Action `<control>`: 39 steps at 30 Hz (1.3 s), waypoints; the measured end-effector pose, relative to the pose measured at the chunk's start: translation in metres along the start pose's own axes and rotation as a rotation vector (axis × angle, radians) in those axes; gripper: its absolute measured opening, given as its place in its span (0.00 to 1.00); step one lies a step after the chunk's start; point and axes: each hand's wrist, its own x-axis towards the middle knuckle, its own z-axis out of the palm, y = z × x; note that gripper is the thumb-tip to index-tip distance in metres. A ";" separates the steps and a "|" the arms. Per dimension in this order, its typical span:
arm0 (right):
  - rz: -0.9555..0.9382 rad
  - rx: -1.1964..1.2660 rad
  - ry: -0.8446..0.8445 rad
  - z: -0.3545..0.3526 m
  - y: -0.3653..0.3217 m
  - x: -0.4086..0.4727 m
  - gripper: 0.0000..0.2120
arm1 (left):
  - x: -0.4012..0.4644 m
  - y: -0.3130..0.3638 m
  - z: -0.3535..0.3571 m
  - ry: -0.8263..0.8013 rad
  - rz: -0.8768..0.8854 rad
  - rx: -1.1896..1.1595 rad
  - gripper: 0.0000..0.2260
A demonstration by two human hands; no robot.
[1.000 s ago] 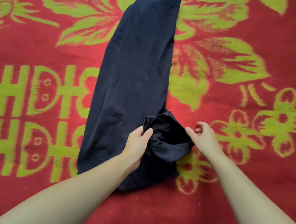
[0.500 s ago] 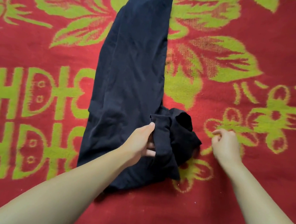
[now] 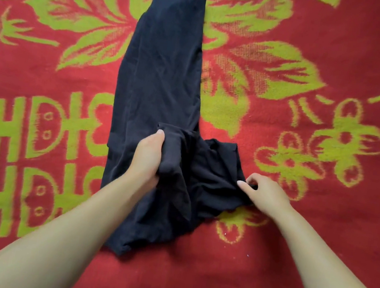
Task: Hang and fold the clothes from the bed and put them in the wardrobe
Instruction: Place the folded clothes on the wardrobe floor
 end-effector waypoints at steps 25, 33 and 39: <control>0.112 -0.346 0.036 -0.022 -0.067 0.033 0.15 | -0.013 -0.126 -0.115 -0.696 0.576 2.095 0.12; 0.152 -0.984 -0.706 -0.028 -0.085 0.022 0.07 | -0.060 -0.154 -0.108 -1.079 0.068 1.784 0.11; 0.116 -0.733 -0.188 -0.047 -0.108 0.039 0.17 | -0.011 -0.078 -0.105 -0.748 0.372 1.310 0.05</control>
